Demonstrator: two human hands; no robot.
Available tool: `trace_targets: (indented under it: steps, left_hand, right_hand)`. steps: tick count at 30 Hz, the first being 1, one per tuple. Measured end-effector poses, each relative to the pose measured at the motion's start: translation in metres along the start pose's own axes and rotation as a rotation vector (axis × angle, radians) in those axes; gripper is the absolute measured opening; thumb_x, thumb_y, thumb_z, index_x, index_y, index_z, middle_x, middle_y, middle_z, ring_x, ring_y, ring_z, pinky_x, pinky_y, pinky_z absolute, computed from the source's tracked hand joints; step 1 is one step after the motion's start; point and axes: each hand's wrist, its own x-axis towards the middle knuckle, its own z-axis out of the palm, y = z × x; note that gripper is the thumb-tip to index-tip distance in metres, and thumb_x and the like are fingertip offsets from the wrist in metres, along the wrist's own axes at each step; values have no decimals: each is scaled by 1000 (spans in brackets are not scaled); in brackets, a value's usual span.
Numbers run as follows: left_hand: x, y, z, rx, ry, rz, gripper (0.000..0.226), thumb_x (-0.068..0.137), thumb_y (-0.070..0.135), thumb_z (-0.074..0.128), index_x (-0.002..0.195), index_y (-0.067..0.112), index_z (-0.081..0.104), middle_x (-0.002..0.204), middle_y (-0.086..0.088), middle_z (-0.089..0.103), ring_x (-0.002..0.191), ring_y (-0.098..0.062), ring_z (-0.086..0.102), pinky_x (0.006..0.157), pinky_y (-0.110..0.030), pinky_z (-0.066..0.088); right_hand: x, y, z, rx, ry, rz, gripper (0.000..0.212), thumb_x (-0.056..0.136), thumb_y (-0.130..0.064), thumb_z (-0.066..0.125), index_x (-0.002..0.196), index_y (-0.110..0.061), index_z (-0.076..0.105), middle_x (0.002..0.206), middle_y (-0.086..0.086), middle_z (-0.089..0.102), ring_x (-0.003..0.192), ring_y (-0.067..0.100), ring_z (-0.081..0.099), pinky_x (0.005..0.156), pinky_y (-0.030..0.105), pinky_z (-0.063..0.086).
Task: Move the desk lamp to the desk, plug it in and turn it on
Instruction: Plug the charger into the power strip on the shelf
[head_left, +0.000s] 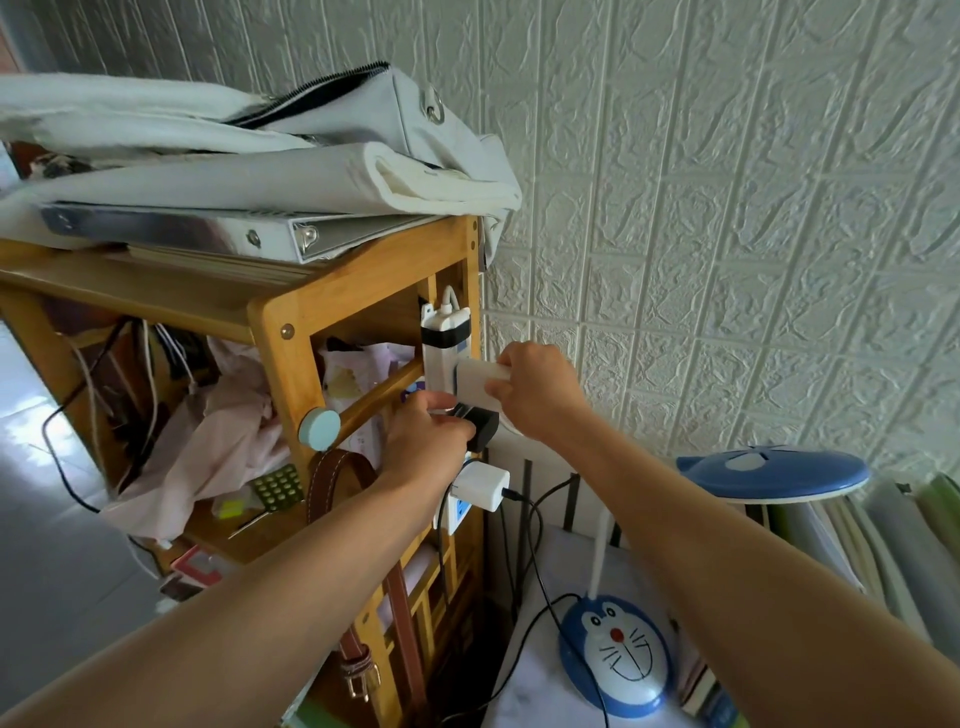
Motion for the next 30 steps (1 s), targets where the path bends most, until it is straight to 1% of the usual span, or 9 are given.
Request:
trace_targets:
  steps: [5,12,16,20,22,24,26,28,30]
  left_hand:
    - [2,-2,-3,6,-6,5,32,86,11,58,116,22,54,112,-3,58,82,-10,56,54,-19,40]
    - [1,2,-4,-13,-18,2,32,86,9,58,116,20,54,105,-1,59,79,-8,55,54,-20,40]
    - [-5,7,-1,-74,-67,-45,25,88,6,54,111,17,52,88,1,56,74,-9,53,49,-18,44]
    - [-11,7,-1,-7,-50,-1,33,85,5,58,115,17,52,104,-5,59,86,-16,57,59,-21,43]
    - [-12,7,0,45,-63,63,35,84,6,59,117,17,52,101,-2,59,82,-10,55,57,-19,41]
    - [-12,7,0,160,-57,172,37,83,8,60,118,18,52,95,3,58,86,-12,55,62,-22,46]
    - [-12,7,4,285,-22,313,37,82,9,62,116,19,52,102,3,59,98,-17,56,77,-31,51]
    - [-12,8,10,414,35,467,37,79,10,66,112,20,54,112,0,59,108,-19,53,90,-33,46]
    - [-10,10,17,586,120,625,39,75,12,70,110,20,56,116,-1,59,112,-21,49,87,-21,29]
  right_hand:
    - [4,-1,1,-19,-10,-14,26,86,-24,61,106,-7,61,101,12,65,89,28,60,69,33,47]
    - [7,-5,3,-53,3,0,27,85,-25,63,104,-7,61,99,11,63,77,22,50,66,30,41]
    - [5,-5,1,-57,-20,-17,27,86,-25,62,106,-8,60,103,11,64,79,21,51,67,30,42]
    - [2,2,-5,38,-87,-12,41,85,-29,62,118,-8,51,111,12,61,87,24,55,71,32,45]
    - [-2,12,-12,150,-85,33,51,86,-34,60,127,-9,43,117,12,61,93,24,59,74,31,47]
    - [-9,27,-19,225,-46,105,48,89,-34,55,129,-9,44,115,8,63,83,17,59,65,23,44]
    - [-16,44,-22,187,-37,127,27,90,-31,52,108,-12,57,97,1,63,80,18,56,62,20,37]
    - [-24,57,-21,163,-63,114,21,89,-30,55,96,-12,62,91,0,61,90,21,57,71,25,43]
    - [-31,63,-18,175,-65,102,30,86,-31,61,108,-12,64,106,3,66,100,19,60,84,28,46]
